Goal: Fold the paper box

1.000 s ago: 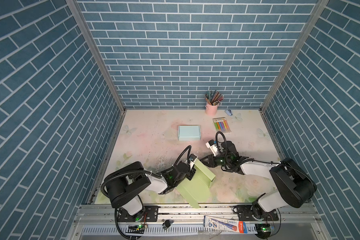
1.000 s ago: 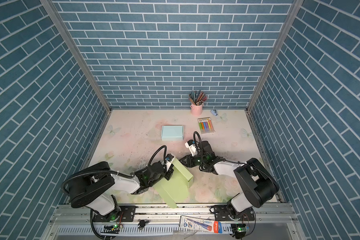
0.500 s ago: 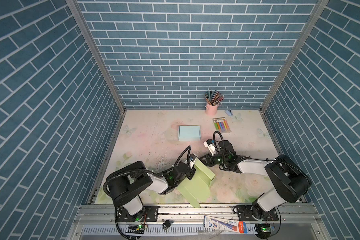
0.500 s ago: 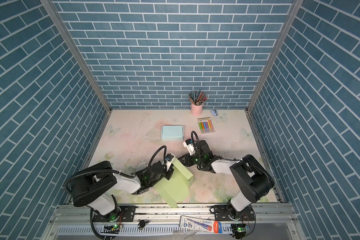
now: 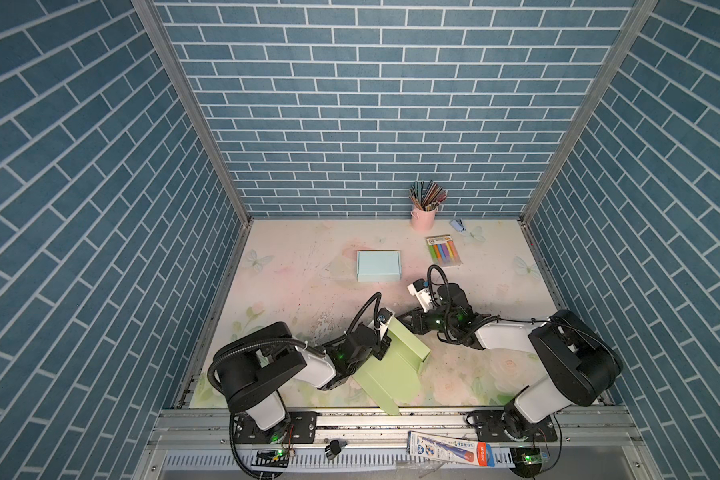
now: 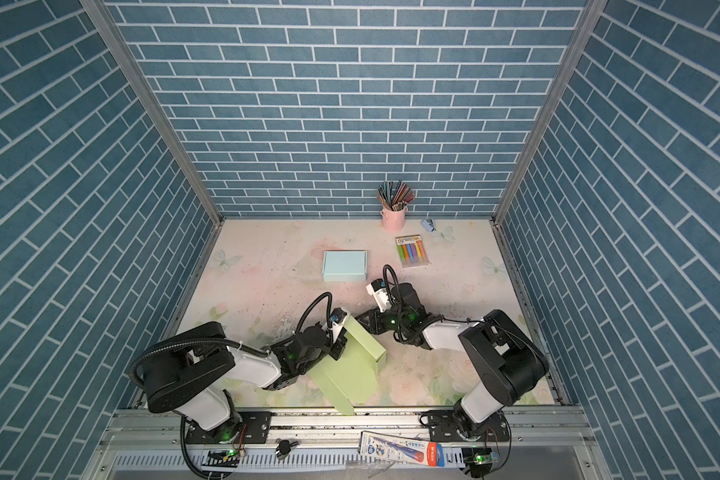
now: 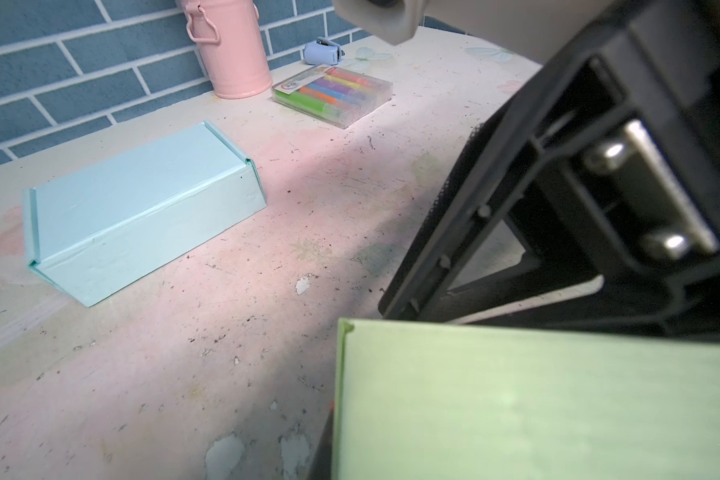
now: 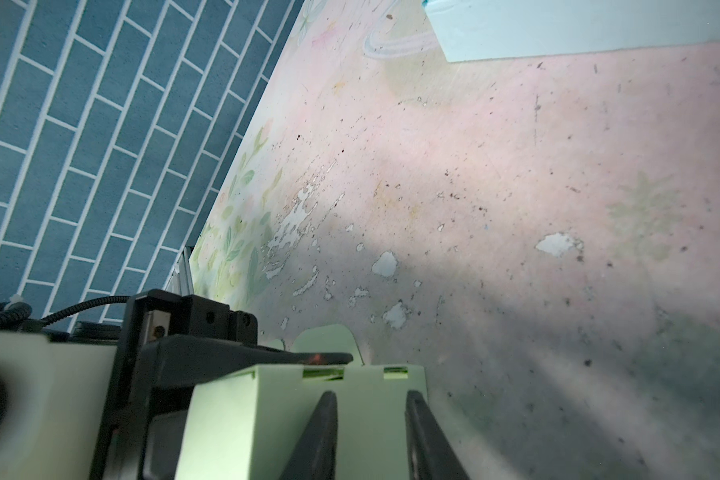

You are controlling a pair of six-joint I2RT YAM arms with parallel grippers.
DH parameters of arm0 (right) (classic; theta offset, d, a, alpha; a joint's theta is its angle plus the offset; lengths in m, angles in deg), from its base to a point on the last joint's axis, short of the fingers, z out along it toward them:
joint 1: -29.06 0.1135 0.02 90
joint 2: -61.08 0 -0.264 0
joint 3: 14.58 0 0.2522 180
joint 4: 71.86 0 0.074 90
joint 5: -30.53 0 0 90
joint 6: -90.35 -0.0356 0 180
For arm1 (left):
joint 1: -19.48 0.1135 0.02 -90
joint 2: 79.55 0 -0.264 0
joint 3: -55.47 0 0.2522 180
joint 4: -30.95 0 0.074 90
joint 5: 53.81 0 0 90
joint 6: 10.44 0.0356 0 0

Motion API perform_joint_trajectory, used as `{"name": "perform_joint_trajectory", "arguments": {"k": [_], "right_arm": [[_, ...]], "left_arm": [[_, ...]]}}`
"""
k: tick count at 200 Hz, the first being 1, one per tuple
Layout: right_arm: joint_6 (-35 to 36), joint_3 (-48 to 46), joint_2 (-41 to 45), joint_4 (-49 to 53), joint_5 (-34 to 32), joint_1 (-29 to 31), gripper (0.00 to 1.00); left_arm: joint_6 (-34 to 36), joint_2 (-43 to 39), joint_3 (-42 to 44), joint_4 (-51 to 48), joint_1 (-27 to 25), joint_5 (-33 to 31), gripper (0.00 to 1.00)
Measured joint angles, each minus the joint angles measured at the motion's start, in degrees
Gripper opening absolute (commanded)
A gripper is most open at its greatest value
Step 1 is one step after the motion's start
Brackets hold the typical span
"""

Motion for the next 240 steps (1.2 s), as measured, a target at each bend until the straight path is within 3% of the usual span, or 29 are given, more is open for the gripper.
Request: {"name": "perform_joint_trajectory", "arguments": {"k": [215, 240], "right_arm": [[0.7, -3.0, -0.6, 3.3, 0.1, 0.0, 0.29], [0.5, -4.5, -0.1, 2.2, 2.3, -1.4, 0.35]], "left_arm": [[0.5, 0.0, 0.2, 0.5, 0.0, 1.2, 0.10], [0.6, 0.0, 0.2, 0.5, 0.0, 1.3, 0.14]]}}
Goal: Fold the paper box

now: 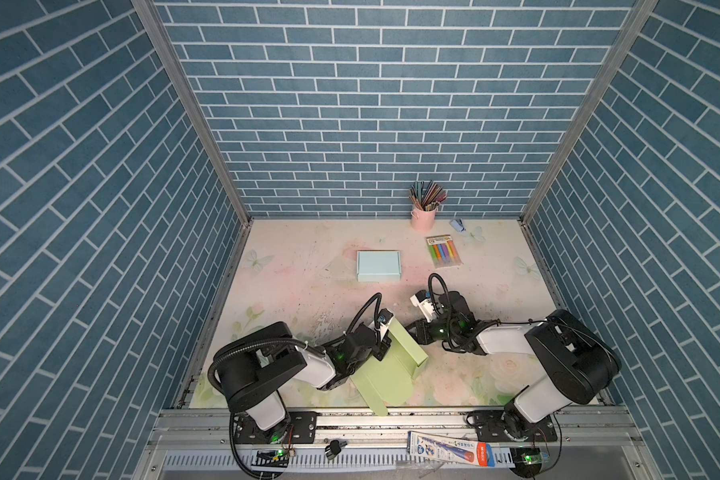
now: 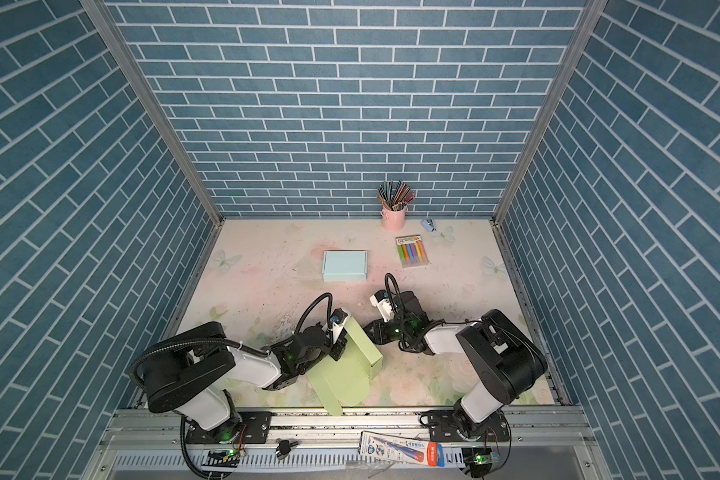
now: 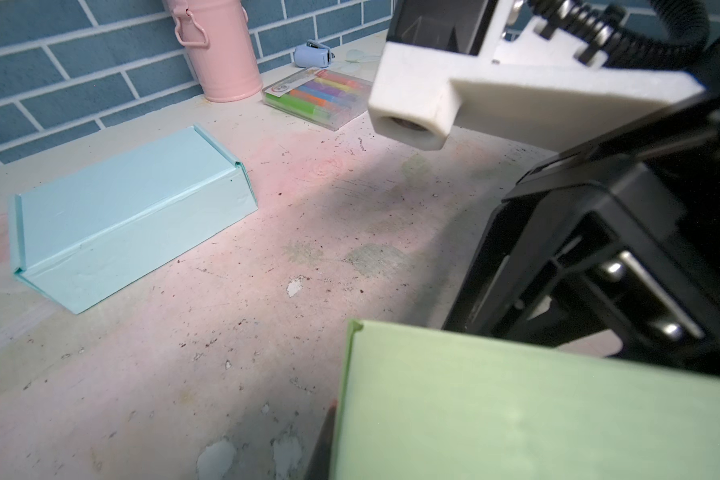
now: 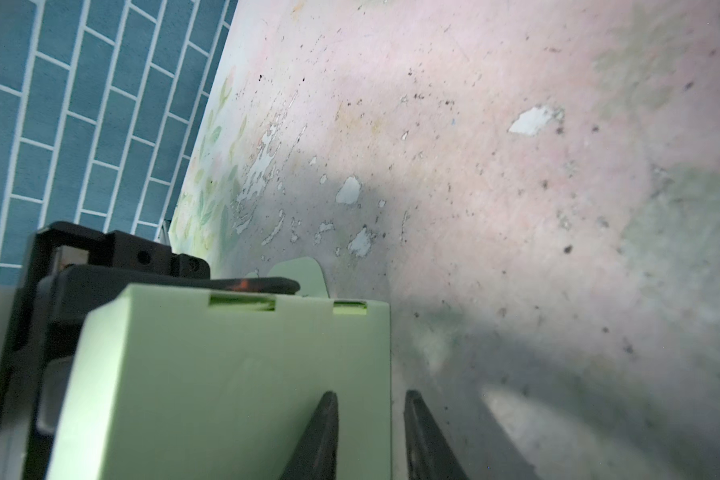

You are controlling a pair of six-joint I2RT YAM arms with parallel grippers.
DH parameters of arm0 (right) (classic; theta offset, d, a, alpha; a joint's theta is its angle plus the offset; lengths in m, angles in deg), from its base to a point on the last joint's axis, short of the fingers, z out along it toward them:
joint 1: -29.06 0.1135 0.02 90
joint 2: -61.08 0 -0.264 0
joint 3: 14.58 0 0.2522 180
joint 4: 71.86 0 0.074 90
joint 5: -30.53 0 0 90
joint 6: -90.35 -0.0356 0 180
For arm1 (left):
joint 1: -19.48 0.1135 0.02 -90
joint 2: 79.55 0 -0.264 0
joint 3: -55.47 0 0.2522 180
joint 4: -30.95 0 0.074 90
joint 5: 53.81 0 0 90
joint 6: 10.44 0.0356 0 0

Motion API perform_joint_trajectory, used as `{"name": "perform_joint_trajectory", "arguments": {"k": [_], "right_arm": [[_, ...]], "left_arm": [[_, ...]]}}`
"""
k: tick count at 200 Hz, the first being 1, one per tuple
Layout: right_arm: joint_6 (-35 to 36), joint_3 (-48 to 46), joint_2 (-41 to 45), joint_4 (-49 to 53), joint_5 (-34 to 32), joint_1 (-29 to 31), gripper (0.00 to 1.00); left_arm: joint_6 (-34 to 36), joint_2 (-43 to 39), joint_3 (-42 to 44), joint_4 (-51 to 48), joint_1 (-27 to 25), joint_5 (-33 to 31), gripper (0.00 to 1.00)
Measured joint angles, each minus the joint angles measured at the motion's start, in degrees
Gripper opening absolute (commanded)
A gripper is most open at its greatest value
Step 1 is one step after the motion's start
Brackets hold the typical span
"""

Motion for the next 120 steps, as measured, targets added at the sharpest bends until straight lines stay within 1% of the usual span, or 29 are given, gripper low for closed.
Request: {"name": "perform_joint_trajectory", "arguments": {"k": [9, 22, 45, 59, 72, 91, 120], "right_arm": [[0.3, -0.6, 1.4, 1.6, 0.7, -0.6, 0.38], [1.9, -0.4, 5.2, 6.4, 0.2, -0.9, 0.42], [6.0, 2.4, 13.8, 16.1, -3.0, -0.9, 0.50], [7.7, 4.1, 18.0, 19.8, -4.9, -0.9, 0.55], [9.0, 5.0, 21.4, 22.3, -6.2, -0.8, 0.58], [9.5, 5.2, 24.2, 25.0, -7.7, 0.2, 0.60], [10.1, 5.2, 24.9, 28.1, -9.9, 3.8, 0.64]], "left_arm": [[0.0, 0.0, 0.0, 0.0, 0.0, 0.0, 0.15], [0.0, 0.0, 0.0, 0.0, 0.0, 0.0, 0.15], [0.1, 0.3, 0.0, 0.0, 0.0, 0.0, 0.15], [0.1, 0.7, -0.1, 0.0, 0.0, 0.0, 0.16], [0.1, 0.9, 0.0, -0.1, 0.0, 0.0, 0.17], [0.0, 0.9, 0.0, -0.1, 0.0, 0.0, 0.19], [0.0, 0.9, 0.0, -0.1, 0.0, 0.0, 0.22]]}}
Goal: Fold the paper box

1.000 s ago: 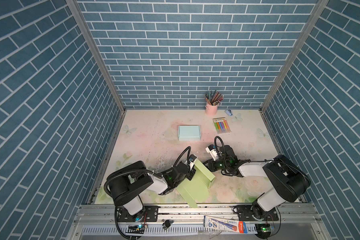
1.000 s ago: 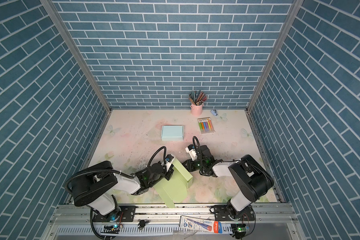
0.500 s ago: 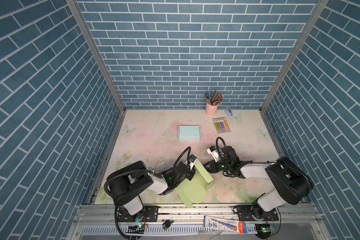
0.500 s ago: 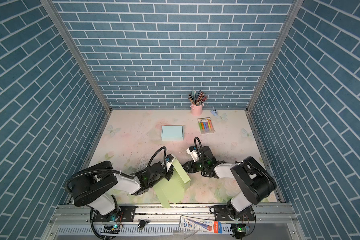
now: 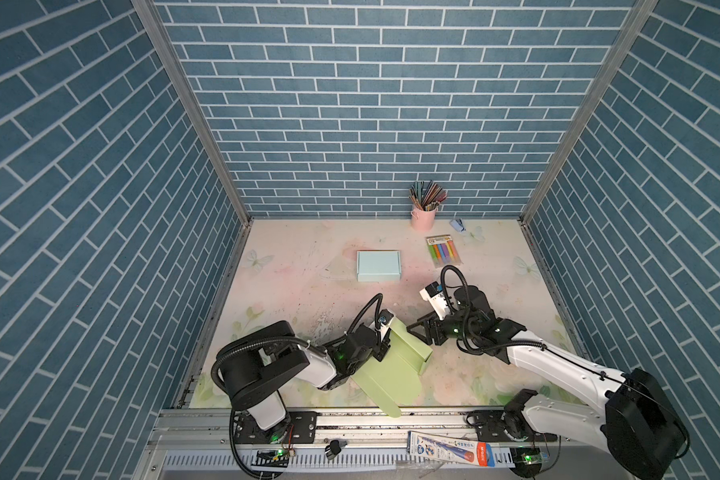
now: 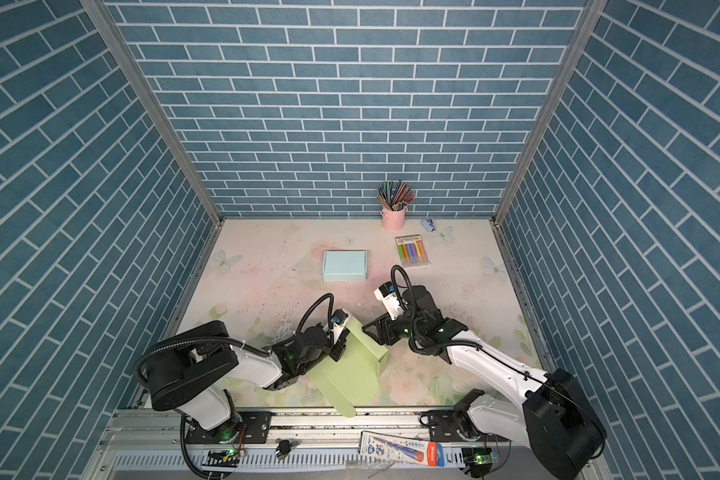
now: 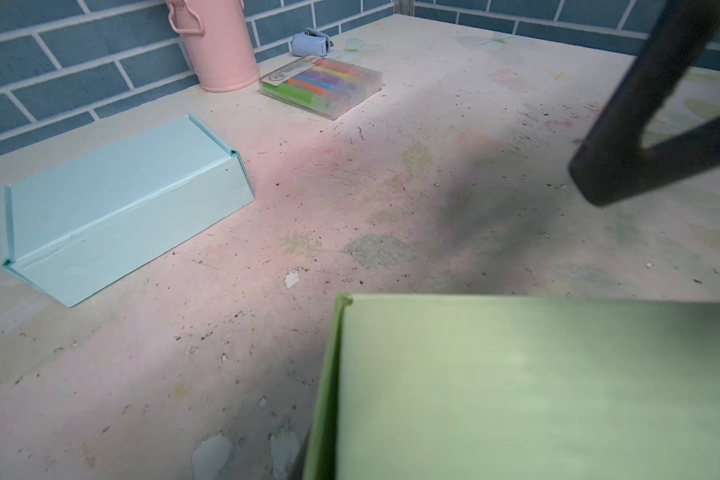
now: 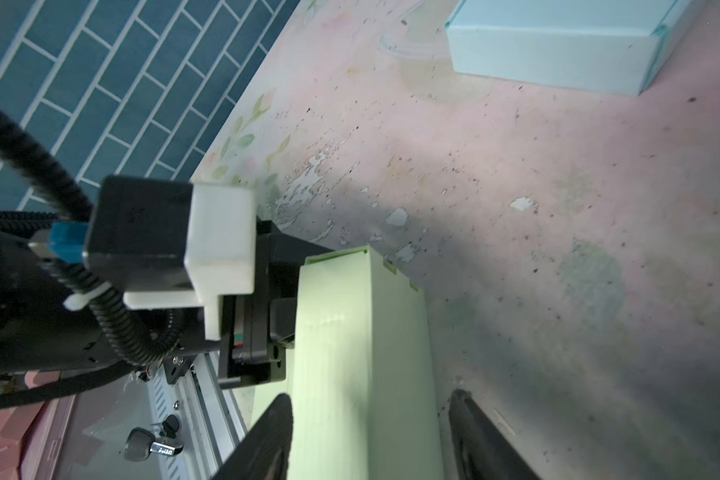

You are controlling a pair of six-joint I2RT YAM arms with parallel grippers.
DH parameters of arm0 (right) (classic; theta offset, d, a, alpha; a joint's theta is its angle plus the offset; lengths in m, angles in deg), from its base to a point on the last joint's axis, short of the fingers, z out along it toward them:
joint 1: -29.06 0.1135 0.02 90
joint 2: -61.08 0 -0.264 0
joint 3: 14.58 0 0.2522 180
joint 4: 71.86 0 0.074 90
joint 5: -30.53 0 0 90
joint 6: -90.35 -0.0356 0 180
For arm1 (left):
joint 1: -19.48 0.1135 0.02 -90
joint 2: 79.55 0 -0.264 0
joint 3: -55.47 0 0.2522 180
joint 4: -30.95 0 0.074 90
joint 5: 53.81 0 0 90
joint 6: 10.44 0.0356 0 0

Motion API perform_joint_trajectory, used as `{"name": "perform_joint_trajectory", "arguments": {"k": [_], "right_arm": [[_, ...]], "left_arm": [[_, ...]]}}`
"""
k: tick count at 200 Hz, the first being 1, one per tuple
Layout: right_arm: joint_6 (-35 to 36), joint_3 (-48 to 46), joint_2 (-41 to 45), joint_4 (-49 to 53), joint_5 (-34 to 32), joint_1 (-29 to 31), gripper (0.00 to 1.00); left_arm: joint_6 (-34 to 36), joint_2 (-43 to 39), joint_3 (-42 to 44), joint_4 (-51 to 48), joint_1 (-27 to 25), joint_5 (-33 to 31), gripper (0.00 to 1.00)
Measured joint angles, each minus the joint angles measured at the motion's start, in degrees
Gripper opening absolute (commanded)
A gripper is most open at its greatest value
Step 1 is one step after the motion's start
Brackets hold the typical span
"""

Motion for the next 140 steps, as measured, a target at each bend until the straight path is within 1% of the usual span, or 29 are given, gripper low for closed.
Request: {"name": "perform_joint_trajectory", "arguments": {"k": [37, 54, 64, 76, 91, 115, 140], "right_arm": [[1.1, 0.2, -0.2, 2.9, -3.6, 3.5, 0.64], [1.8, 0.8, -0.7, 4.0, -5.1, 4.3, 0.61], [2.0, 1.1, -1.1, 4.3, -5.6, 4.6, 0.59], [2.1, 1.6, -1.7, 4.3, -5.9, 4.7, 0.55], [2.0, 1.8, -2.3, 4.0, -5.3, 4.7, 0.52], [1.3, 1.5, -2.9, 2.4, -1.9, 4.9, 0.51], [-0.3, 0.2, -3.5, -0.1, -0.3, 4.7, 0.49]], "left_arm": [[0.0, 0.0, 0.0, 0.0, 0.0, 0.0, 0.22], [0.0, 0.0, 0.0, 0.0, -0.1, 0.0, 0.21], [0.0, 0.0, 0.0, 0.0, -0.1, 0.0, 0.20], [0.0, -0.1, 0.0, 0.0, -0.1, 0.0, 0.13], [-0.2, -0.5, 0.0, -0.3, -0.3, 0.2, 0.10], [-0.2, -1.4, 0.0, -1.1, -0.9, 0.0, 0.10], [-0.2, -1.6, 0.1, -1.9, -1.1, -0.5, 0.10]]}}
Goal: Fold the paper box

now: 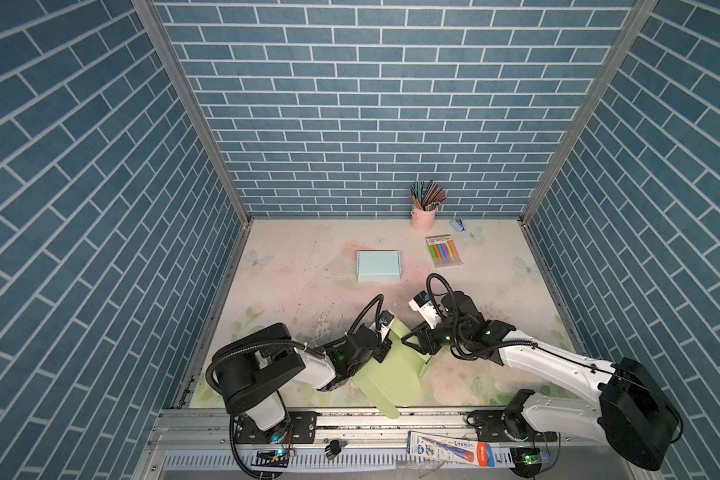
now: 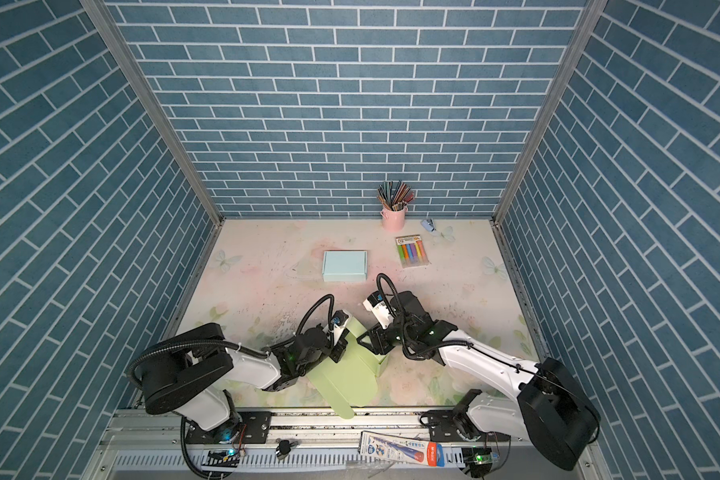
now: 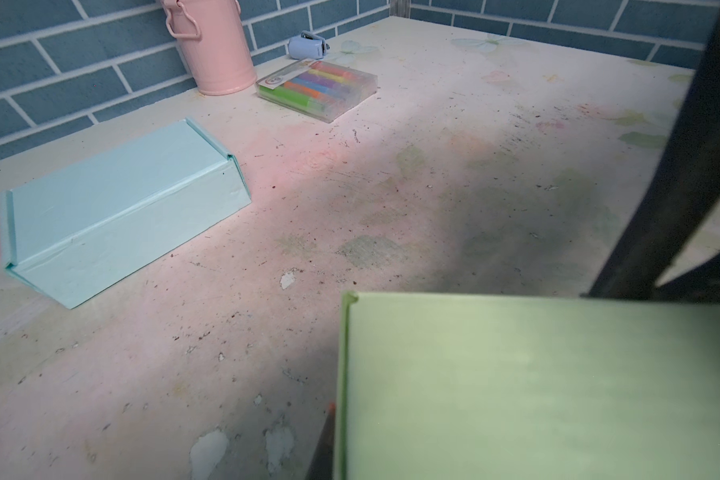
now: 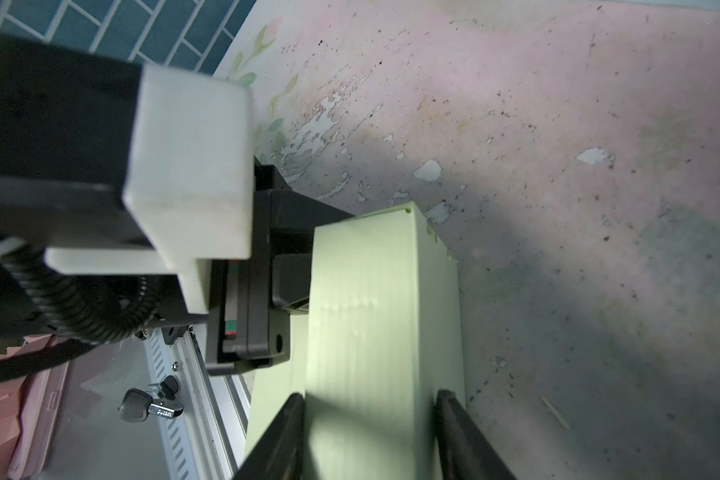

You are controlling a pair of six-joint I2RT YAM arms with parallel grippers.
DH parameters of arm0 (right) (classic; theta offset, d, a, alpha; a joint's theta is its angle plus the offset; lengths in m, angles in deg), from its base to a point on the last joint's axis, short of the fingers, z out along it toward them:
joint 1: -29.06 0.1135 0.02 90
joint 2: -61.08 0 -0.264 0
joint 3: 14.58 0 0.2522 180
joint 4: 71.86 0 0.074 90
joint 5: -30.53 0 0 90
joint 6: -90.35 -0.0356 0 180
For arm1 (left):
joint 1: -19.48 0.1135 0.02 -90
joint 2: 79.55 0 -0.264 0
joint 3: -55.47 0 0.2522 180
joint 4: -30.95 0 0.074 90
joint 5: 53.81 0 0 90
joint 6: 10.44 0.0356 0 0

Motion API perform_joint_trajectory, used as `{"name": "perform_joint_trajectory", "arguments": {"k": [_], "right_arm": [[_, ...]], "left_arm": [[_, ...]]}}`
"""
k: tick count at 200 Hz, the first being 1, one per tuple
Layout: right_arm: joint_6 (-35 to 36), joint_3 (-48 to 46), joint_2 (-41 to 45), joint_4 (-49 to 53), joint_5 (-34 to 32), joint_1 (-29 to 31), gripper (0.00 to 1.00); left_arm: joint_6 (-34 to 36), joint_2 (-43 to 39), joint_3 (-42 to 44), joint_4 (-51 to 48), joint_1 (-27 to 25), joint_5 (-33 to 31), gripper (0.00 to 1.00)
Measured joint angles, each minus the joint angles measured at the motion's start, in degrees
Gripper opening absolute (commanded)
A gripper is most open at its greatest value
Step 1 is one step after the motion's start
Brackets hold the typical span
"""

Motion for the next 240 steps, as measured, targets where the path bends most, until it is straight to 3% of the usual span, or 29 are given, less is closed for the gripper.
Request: {"name": "perform_joint_trajectory", "arguments": {"k": [80, 158, 240], "right_arm": [[-5.7, -3.7, -1.0, -8.9, 4.6, -0.8, 0.48], [-5.6, -3.5, -0.8, -7.8, 4.0, -0.7, 0.48], [-5.1, -2.2, -0.4, -4.0, 0.3, 0.0, 0.49]], "left_arm": [[0.0, 0.5, 0.3, 0.3, -0.1, -1.3, 0.15], [0.0, 0.6, 0.5, 0.7, -0.2, -1.6, 0.17], [0.0, 0.6, 1.0, 1.4, -0.3, -0.7, 0.29]]}}
